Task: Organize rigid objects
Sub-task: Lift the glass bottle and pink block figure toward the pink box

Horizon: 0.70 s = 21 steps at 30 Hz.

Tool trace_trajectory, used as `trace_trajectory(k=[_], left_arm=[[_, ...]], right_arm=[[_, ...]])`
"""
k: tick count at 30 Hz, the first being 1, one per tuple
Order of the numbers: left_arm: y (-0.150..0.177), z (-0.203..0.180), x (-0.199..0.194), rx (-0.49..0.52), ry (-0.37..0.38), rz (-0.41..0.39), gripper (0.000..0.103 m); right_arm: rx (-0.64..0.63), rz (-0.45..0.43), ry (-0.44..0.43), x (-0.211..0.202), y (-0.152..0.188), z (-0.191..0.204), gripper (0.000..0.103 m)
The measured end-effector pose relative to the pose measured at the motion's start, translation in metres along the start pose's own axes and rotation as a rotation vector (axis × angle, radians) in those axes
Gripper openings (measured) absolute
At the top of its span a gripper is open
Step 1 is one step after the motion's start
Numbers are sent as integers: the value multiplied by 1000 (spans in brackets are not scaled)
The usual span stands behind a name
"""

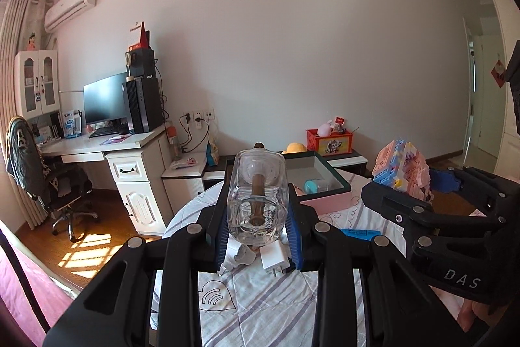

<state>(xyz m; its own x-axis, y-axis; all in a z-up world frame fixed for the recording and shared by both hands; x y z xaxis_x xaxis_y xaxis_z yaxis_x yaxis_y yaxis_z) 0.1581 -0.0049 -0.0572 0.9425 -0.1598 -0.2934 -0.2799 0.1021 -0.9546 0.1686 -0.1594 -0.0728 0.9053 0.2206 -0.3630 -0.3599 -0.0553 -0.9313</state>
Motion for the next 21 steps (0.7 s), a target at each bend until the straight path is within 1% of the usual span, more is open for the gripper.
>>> trace_trajectory(k=[5, 11, 16, 21], left_arm=[[-3, 2, -5, 3, -1, -15, 30], [-8, 3, 5, 9, -5, -7, 30], [-11, 2, 29, 17, -15, 7, 30], [-15, 8, 76, 27, -22, 59, 30]], right_arm=[[-13, -16, 3, -4, -6, 4, 64], [-14, -12, 0, 4, -8, 3, 64], [-19, 0, 1, 22, -12, -2, 64], [-11, 23, 6, 55, -20, -15, 64]])
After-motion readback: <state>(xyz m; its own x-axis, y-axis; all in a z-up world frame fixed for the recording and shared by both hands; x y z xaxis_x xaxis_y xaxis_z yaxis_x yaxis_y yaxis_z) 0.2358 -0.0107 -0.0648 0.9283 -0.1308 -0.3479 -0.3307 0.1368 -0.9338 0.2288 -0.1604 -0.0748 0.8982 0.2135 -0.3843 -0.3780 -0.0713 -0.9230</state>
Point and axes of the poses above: each gripper's, at about its wrist camera, not at the fingertips, and x roughly the way its jaws point, z to its left, y to its underside, the point moved 1 cm from there along x, roughly the way its jaws point, and after that the axes turned 3 degrees about y, right-handed, at the moved point
